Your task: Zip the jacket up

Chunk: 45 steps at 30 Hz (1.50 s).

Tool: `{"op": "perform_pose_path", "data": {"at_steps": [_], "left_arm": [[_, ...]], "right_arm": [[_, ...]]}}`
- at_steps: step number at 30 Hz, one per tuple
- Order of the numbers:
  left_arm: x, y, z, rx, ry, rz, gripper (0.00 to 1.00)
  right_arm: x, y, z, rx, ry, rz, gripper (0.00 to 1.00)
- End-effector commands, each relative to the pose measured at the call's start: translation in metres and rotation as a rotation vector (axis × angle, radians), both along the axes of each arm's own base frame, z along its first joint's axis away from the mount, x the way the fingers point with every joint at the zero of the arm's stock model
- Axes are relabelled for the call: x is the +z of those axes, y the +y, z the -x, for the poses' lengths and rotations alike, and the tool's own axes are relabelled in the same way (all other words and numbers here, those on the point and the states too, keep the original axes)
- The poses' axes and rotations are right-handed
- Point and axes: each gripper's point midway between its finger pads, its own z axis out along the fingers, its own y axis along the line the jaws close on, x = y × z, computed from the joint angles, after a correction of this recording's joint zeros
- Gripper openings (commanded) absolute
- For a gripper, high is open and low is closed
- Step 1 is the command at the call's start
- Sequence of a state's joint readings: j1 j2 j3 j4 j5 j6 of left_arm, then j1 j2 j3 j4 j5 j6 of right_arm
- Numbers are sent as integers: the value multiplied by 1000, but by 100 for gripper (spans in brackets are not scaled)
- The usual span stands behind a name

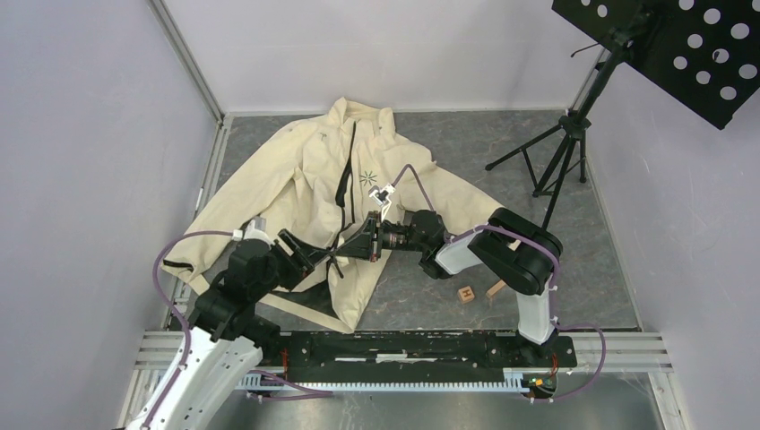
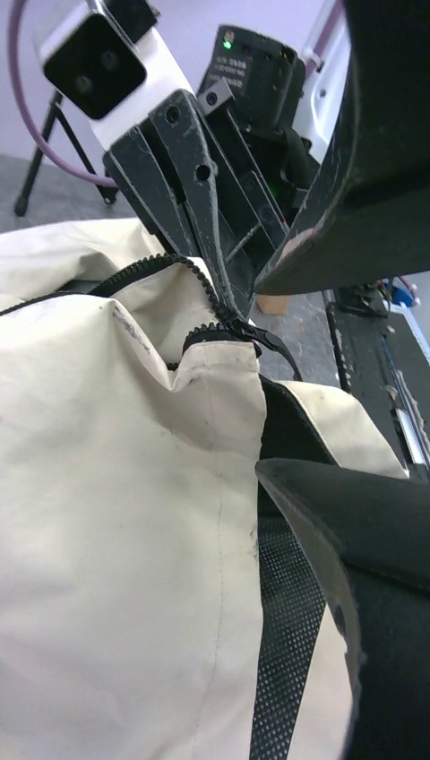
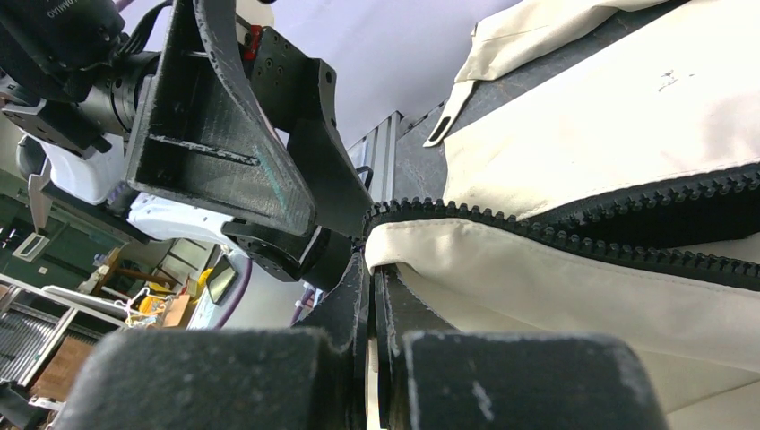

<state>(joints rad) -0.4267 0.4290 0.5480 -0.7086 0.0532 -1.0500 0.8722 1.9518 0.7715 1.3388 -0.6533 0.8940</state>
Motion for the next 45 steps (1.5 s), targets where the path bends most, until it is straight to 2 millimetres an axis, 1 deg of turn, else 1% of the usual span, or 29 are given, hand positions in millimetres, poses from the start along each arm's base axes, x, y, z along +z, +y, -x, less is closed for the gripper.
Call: {"op": "perform_pose_path", "data": {"at_steps": [1,3,6,7,9,14,17,20,23,24,26,36,38,42,45], "left_arm": [[14,6,-10,135,-37,121,70],[18,9,-11,154,-65,127,66],[21,9,-12,153,-91,139,65],[20,9,-12,151,-92,132,68],[17,9,-13,151,-82,121,80],[12,-2,-25,131,-104,165,81],[15,-15,-29,84,-124,220,88],[15,-24,-29,50,-126,256,88],[17,-25,-26,36,-133,273,82],[19,-25,-25,37,-141,280,79],[21,-22,-22,45,-149,286,69],[16,-17,-16,61,-126,271,41],[17,-17,-16,59,-126,266,36],[10,-16,-16,61,-103,242,27],[5,-16,-14,51,-92,225,23]], "right_arm": [[15,0,-1,-2,-47,-58,0],[16,0,-1,-2,-47,-58,0],[17,1,-1,-2,-49,-61,0],[17,1,-1,0,-49,-61,0],[18,1,-2,0,-51,-62,0],[19,2,-2,2,-51,-66,0],[19,2,-2,2,-52,-66,0],[20,2,-2,3,-55,-66,0],[20,2,-2,4,-55,-66,0],[21,2,-2,4,-56,-67,0],[21,2,-2,2,-58,-70,0],[23,1,0,4,-60,-74,0],[24,0,-1,3,-63,-74,0],[24,0,0,5,-60,-79,0],[26,0,0,7,-55,-85,0]]}}
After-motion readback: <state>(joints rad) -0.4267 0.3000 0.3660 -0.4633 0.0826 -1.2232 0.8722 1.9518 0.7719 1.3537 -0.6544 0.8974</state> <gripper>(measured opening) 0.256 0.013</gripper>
